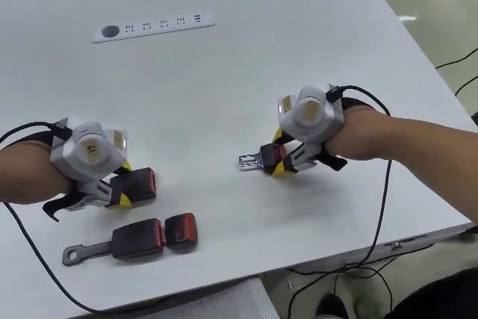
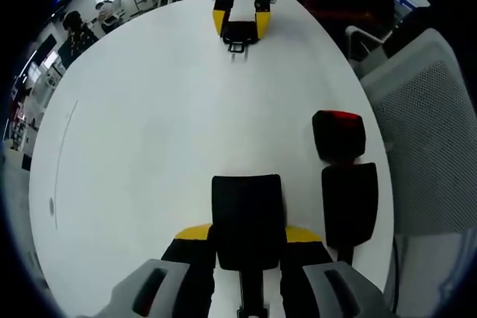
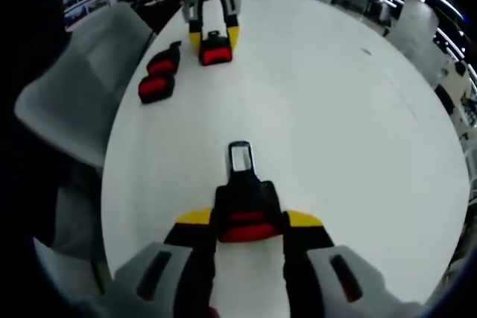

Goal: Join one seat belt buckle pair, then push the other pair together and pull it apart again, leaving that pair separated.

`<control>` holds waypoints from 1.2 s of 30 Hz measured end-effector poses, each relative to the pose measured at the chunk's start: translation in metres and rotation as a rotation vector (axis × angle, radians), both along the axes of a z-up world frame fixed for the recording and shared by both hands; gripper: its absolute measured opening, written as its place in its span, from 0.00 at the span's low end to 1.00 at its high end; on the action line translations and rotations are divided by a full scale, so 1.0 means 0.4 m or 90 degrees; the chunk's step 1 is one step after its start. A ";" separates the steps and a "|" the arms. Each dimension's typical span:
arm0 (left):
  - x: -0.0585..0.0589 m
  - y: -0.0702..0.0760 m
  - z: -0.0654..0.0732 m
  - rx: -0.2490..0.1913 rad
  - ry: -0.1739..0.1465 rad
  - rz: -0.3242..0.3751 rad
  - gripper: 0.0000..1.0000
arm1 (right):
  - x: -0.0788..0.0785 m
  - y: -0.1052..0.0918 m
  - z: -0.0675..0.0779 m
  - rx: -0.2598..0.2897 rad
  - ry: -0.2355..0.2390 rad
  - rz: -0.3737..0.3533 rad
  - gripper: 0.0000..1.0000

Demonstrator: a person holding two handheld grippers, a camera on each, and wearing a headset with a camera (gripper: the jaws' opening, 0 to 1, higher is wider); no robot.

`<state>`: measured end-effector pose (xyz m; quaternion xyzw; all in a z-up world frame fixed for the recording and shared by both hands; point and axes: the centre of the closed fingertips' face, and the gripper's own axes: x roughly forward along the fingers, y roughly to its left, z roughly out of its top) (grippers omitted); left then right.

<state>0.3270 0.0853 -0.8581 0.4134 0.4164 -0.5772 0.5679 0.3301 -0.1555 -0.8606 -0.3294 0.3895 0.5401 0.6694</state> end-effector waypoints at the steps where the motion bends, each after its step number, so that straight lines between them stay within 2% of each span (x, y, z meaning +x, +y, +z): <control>1: 0.000 0.000 0.000 0.000 0.000 -0.001 0.34 | 0.000 0.006 0.000 0.002 -0.001 -0.002 0.34; 8: 0.002 0.009 0.003 0.004 -0.002 -0.003 0.34 | 0.016 0.067 -0.002 0.026 -0.004 -0.014 0.34; 25: -0.002 0.015 0.002 -0.001 -0.003 -0.005 0.34 | 0.014 0.282 0.000 0.102 -0.015 -0.009 0.34; 30: -0.004 0.013 0.001 -0.003 -0.003 -0.007 0.34 | 0.019 0.330 -0.001 0.111 -0.022 -0.006 0.34; 32: -0.005 0.011 0.001 -0.002 -0.003 -0.009 0.34 | 0.022 0.344 -0.002 0.105 -0.034 0.002 0.34; 36: -0.008 0.009 0.000 -0.002 -0.001 -0.009 0.34 | 0.018 0.364 -0.001 0.106 -0.031 0.008 0.34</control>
